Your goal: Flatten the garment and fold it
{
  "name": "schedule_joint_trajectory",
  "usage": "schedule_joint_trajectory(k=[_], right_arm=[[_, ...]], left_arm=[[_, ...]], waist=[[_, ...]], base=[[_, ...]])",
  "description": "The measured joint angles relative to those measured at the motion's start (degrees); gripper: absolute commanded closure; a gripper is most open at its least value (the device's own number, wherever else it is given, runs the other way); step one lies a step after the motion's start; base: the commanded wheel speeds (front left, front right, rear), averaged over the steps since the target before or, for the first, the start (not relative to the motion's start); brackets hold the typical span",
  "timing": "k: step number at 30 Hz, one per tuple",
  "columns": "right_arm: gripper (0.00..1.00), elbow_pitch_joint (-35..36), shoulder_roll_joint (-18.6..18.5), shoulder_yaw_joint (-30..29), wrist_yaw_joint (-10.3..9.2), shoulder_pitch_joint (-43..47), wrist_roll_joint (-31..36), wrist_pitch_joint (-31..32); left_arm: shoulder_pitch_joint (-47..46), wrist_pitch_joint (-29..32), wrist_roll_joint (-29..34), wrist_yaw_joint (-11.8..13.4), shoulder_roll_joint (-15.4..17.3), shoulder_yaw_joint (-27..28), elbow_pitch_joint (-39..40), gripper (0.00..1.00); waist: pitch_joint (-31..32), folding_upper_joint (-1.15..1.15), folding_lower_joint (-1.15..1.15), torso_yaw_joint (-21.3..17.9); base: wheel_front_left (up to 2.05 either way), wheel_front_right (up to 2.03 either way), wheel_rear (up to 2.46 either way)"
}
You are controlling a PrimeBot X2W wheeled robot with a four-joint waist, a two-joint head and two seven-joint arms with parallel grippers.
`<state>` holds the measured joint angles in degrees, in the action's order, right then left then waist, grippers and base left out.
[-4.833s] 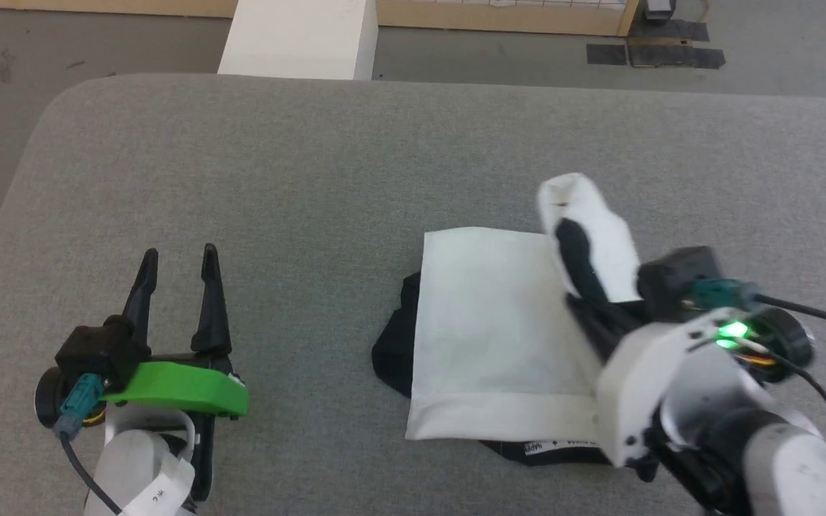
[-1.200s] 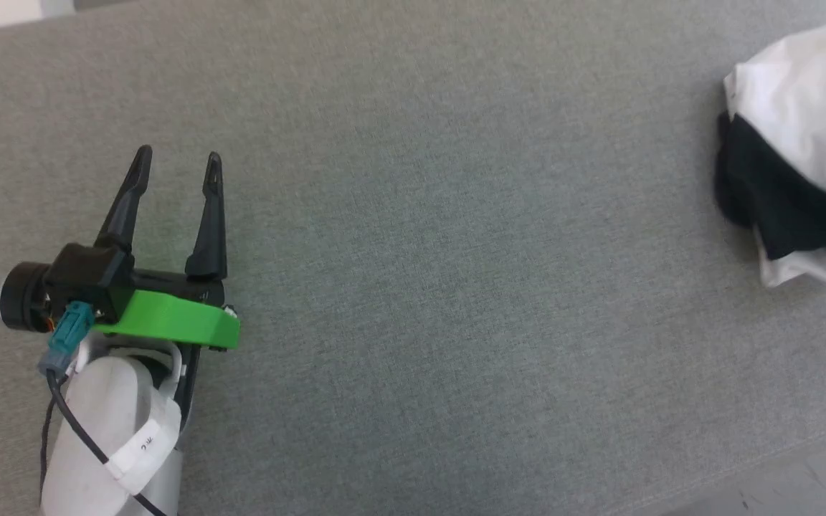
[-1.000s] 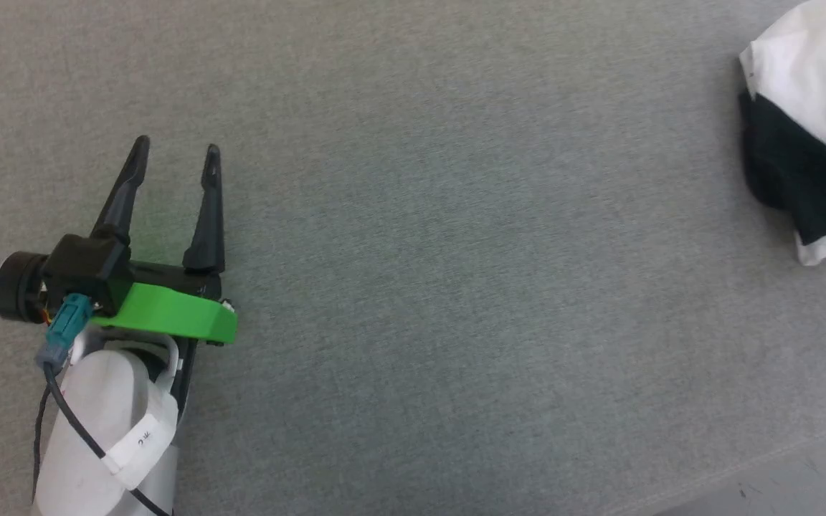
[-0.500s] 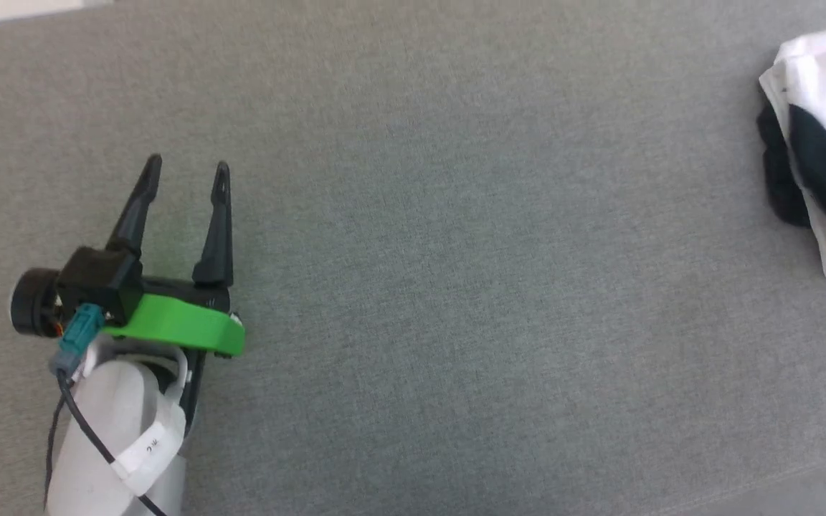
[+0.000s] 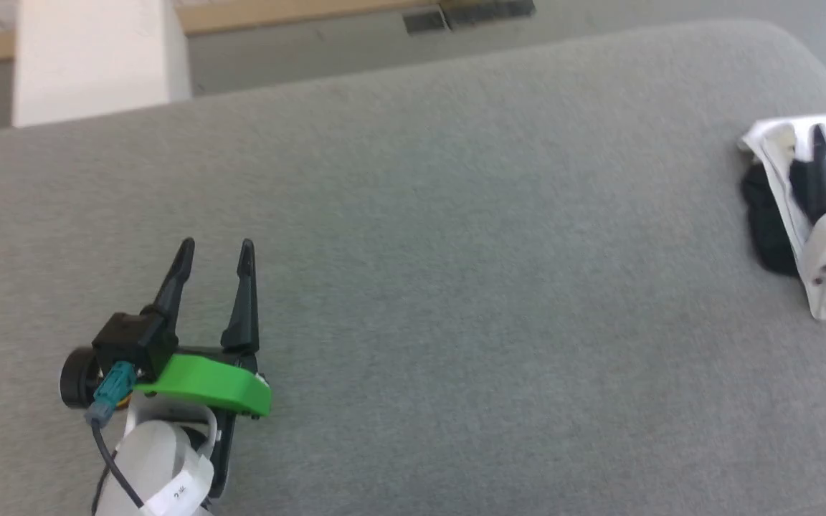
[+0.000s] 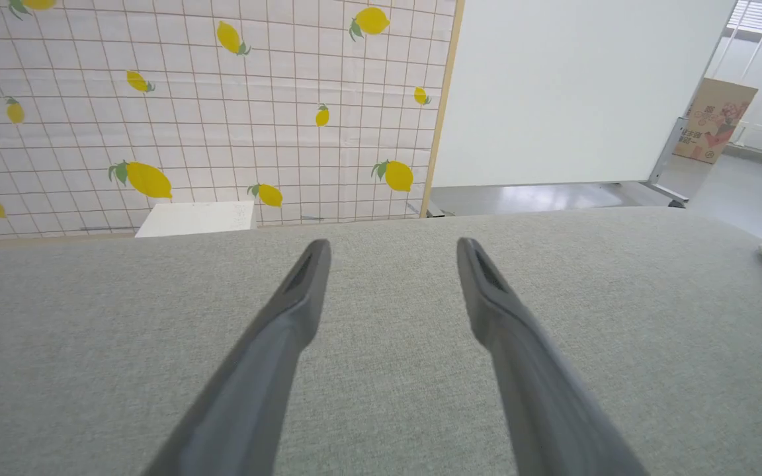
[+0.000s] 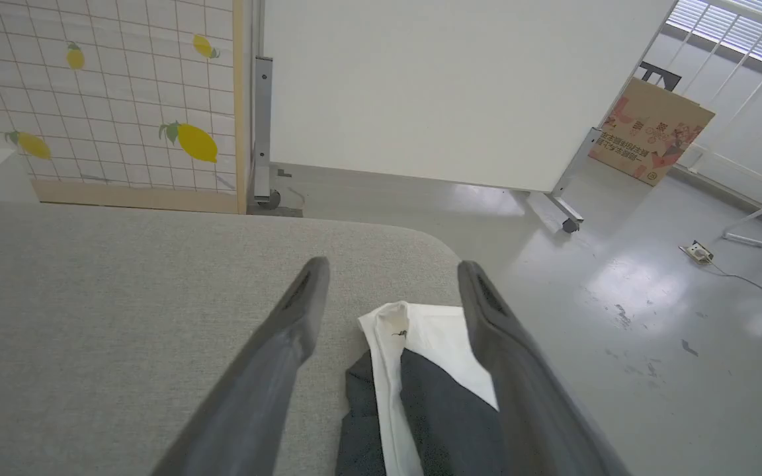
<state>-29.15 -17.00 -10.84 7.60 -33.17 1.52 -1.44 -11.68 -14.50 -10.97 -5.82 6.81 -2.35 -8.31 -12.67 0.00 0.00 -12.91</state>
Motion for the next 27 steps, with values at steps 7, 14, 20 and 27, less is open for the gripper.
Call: schedule_joint_trajectory(k=[7, 14, 20, 27], right_arm=[[0.00, 16.8, 5.7, 5.5, -0.01, 14.4, -10.3, -5.2], [0.00, 23.1, 10.0, 7.9, -0.01, 22.0, -10.9, -7.2], [0.00, 25.7, 12.6, 7.4, -0.01, 26.9, -9.7, -7.7], [0.00, 28.4, 13.9, 6.5, -0.01, 31.6, -7.3, -8.2]], left_arm=[[1.4, -0.2, -0.8, 0.1, -1.0, -0.3, -1.1, 0.00], [3.1, -0.3, -0.9, -0.1, -1.6, -0.7, -1.8, 0.00], [4.6, -0.3, -0.7, -0.3, -2.0, -1.0, -1.8, 0.00], [6.0, -0.3, -0.6, -0.5, -2.8, -0.9, -1.3, 0.00]], waist=[[4.4, 0.00, 0.00, 6.0], [6.9, 0.00, 0.00, 11.0], [8.9, 0.00, 0.00, 14.1], [11.1, 0.00, 0.00, 15.8]], base=[[0.00, 0.00, 0.00], [0.00, 0.00, 0.00], [0.00, 0.00, 0.00], [0.00, 0.00, 0.00]])
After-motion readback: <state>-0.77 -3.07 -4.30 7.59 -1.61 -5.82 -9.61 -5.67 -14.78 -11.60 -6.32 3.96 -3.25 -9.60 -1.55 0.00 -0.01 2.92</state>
